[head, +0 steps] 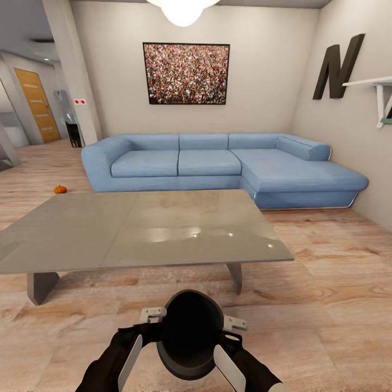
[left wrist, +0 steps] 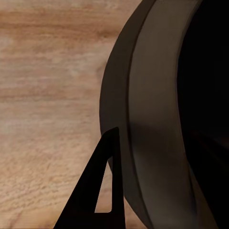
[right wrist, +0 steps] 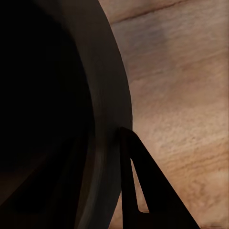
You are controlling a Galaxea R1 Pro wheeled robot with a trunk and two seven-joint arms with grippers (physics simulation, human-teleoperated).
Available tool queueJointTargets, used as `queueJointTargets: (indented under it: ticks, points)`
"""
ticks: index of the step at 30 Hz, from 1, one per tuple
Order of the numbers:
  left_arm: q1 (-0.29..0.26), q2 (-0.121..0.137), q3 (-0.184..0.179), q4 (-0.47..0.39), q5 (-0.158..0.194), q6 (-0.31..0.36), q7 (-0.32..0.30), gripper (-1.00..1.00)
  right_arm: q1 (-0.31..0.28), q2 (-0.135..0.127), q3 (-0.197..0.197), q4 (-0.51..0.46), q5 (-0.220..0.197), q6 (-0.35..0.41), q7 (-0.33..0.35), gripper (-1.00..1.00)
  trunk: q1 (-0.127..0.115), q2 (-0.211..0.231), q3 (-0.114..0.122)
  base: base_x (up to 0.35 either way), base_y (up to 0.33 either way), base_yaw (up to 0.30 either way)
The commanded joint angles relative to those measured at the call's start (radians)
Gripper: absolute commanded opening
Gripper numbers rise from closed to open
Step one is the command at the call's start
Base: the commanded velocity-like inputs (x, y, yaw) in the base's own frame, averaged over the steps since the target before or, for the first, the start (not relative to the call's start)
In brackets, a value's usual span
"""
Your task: Place each of the two pumpkins and all three candles from the living room inside a cabinet in the living room (use any cabinet), then make sure every cabinet is closed, and position the cauldron so it is next to a table in the living room.
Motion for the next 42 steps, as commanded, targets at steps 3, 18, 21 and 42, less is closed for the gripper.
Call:
queueJointTargets:
  ticks: [3,18,21,42]
  points:
    - [0.000,0.001,0.000,-0.001,-0.005,0.005,0.004,-1.00,-0.002,-0.001,0.003,-0.004,0.017,0.004,-0.007,-1.00,0.001,-0.001,-0.013,0.000,0.000,0.000]
    - [0.000,0.001,0.000,-0.001,-0.005,0.005,0.004,-1.00,-0.002,-0.001,0.003,-0.003,0.017,0.005,-0.006,-1.00,0.004,-0.003,-0.036,0.000,0.000,0.000]
    - [0.000,0.001,0.000,-0.001,-0.005,0.006,0.004,-1.00,-0.002,-0.001,0.003,-0.004,0.017,0.005,-0.006,-1.00,0.004,-0.003,-0.036,0.100,0.000,0.000]
    - [0.000,0.001,0.000,-0.001,-0.005,0.007,0.004,-1.00,-0.002,-0.001,0.003,-0.004,0.017,0.005,-0.007,-1.00,0.004,-0.003,-0.036,0.145,0.000,0.000]
